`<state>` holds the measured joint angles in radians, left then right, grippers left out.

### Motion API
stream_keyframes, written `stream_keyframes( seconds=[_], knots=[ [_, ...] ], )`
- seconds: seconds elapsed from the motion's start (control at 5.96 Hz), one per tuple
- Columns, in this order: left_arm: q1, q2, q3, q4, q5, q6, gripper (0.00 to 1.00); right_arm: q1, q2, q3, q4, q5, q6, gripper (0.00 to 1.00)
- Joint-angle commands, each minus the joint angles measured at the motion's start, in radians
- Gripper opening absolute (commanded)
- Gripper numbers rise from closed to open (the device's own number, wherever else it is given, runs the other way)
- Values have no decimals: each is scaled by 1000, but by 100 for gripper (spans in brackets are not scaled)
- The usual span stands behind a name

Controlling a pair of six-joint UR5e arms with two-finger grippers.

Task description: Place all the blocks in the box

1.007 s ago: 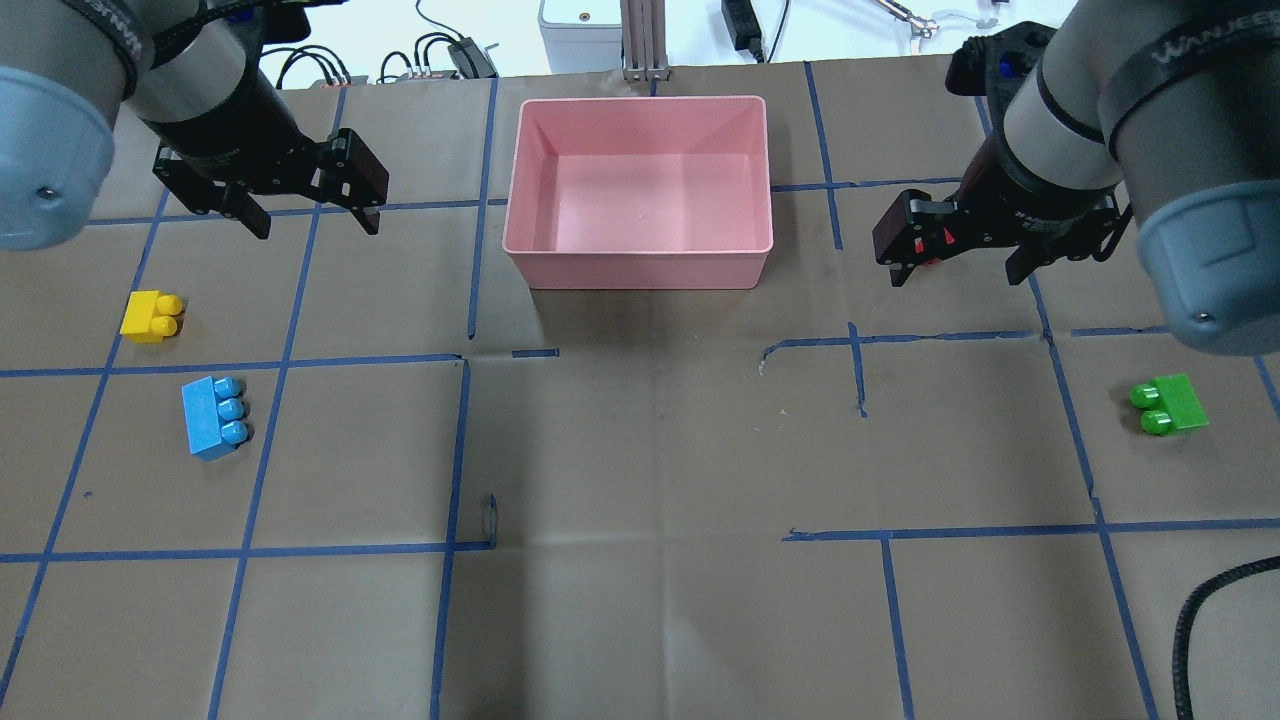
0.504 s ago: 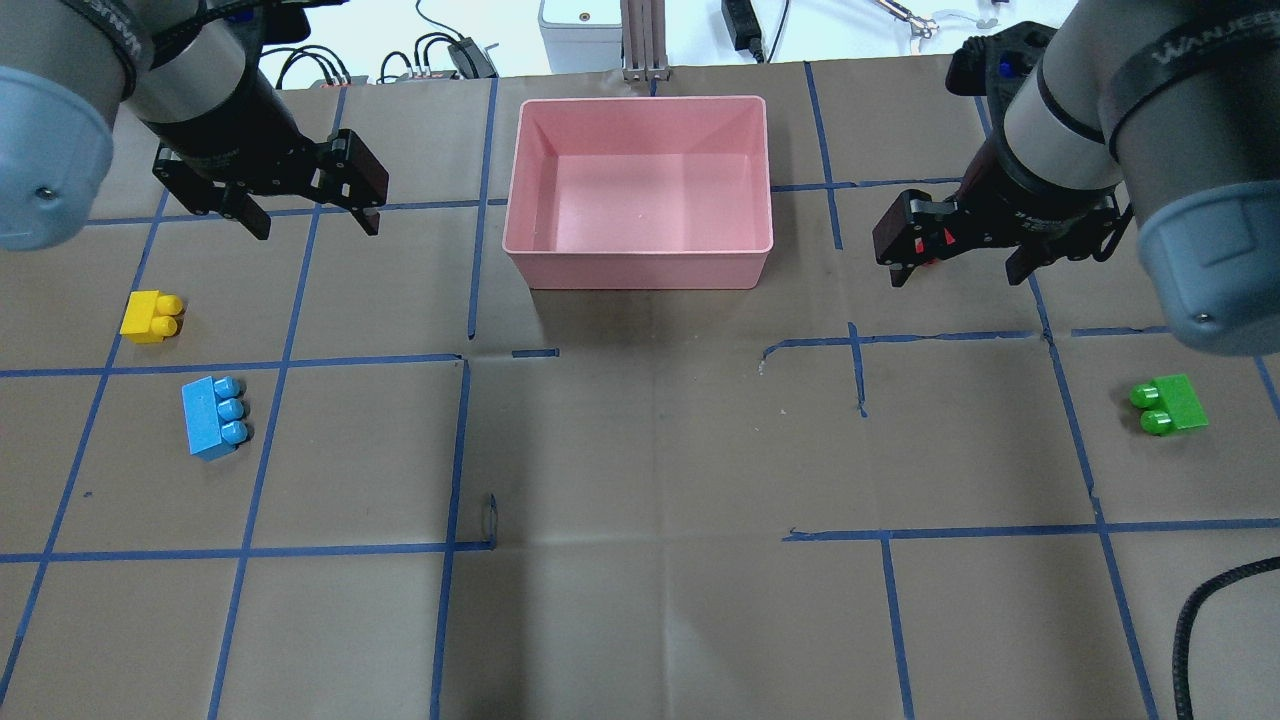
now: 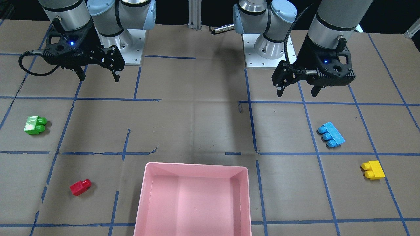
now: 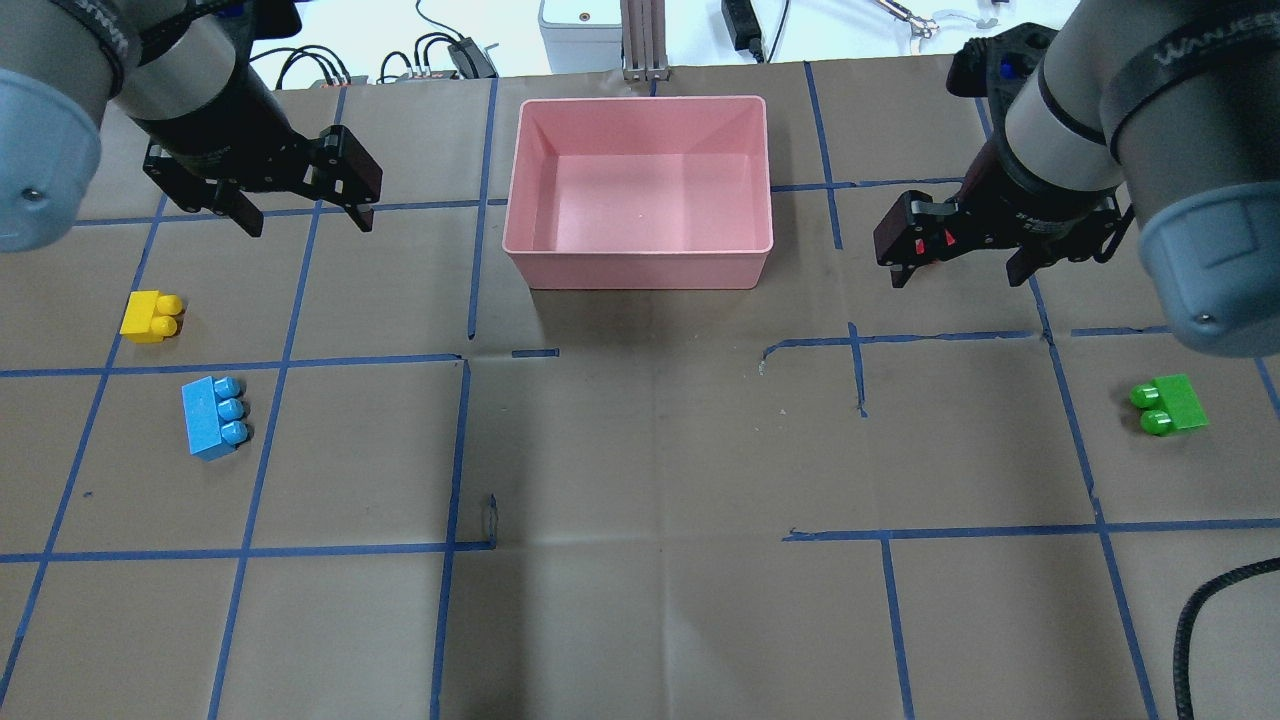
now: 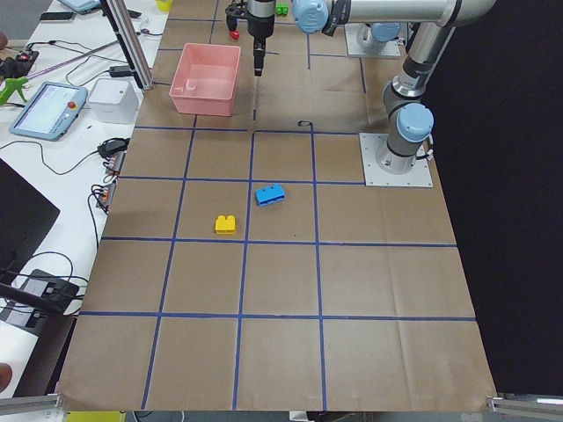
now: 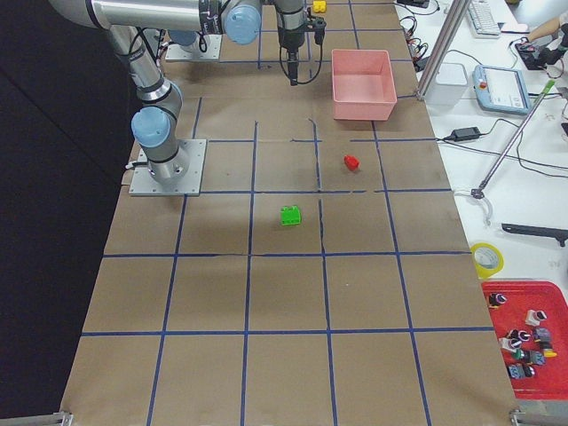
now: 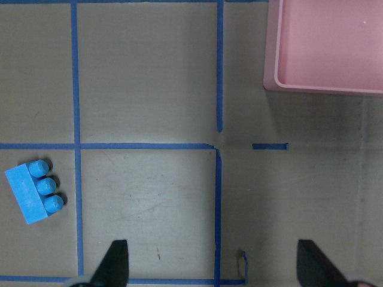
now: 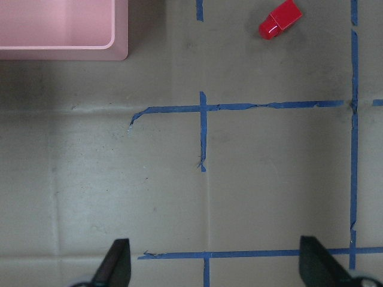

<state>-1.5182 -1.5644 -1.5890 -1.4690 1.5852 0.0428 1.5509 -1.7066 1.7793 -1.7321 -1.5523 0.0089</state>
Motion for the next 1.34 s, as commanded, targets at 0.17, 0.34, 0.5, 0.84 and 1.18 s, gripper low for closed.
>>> stream_keyframes(
  seconds=[0.17, 0.34, 0.5, 0.84, 1.18],
  knots=[
    [137, 12, 0, 6, -8, 14, 100, 0, -4, 31, -3, 2, 6, 100],
    [229, 14, 0, 6, -14, 85, 100, -2, -2, 32, -7, 1, -3, 100],
    [324, 12, -2, 1, -14, 127, 100, -2, -2, 37, -3, 0, -6, 100],
    [444, -2, -31, 2, -14, 204, 100, -2, -2, 40, 3, -8, -7, 100],
    [490, -22, -48, -7, -10, 195, 100, -11, 1, 40, 0, -14, -24, 100]
  ],
)
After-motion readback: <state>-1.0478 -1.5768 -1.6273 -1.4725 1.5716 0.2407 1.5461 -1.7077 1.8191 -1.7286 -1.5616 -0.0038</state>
